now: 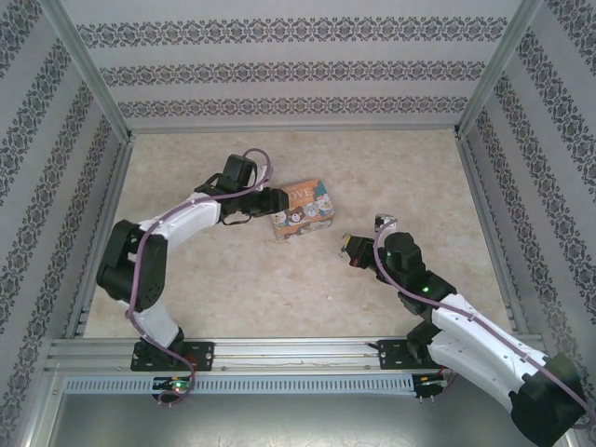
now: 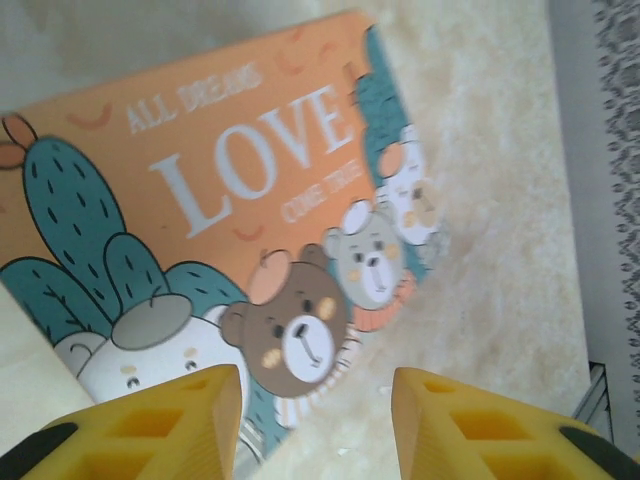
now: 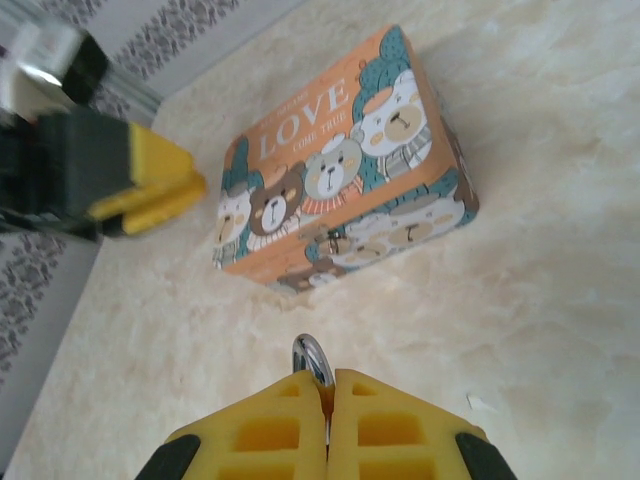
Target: Unlock a padlock with a key
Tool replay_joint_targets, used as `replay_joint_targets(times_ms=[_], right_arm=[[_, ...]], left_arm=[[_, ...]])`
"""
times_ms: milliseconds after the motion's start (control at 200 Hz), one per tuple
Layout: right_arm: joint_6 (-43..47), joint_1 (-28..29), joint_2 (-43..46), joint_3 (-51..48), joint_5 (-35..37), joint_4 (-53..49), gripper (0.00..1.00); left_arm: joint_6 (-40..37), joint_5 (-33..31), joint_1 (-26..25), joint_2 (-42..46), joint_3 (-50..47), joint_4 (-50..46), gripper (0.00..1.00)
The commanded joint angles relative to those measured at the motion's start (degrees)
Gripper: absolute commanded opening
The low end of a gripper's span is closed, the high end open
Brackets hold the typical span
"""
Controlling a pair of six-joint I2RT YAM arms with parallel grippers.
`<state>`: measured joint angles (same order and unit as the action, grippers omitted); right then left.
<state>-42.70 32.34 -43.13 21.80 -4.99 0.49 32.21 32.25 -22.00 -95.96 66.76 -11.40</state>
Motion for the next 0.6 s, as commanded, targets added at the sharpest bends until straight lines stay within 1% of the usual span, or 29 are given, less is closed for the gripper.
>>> replay_joint_targets(times_ms=[0, 65, 320, 595], right_arm=[[3.56, -0.43, 1.29, 3.4, -3.18, -10.59, 0.0], [3.76, -0.43, 1.39, 4.6, -3.94, -13.8, 0.0], [3.88, -0.01, 1.06, 8.09, -5.42, -24.66, 0.0], [2.56, 2.09, -0.52, 9.94, -6.53, -30.64, 0.0]], left_arm=[[-1.97, -1.96, 0.85, 7.26, -2.47, -1.43, 0.46], [-2.36, -3.23, 0.99, 10.94, -4.79, -1.52, 0.47], [-4.24, -10.29, 1.47, 26.65, -14.64, -2.14, 0.58], [-6.43, -17.52, 1.83, 43.43, -26.41, 0.22, 0.74]])
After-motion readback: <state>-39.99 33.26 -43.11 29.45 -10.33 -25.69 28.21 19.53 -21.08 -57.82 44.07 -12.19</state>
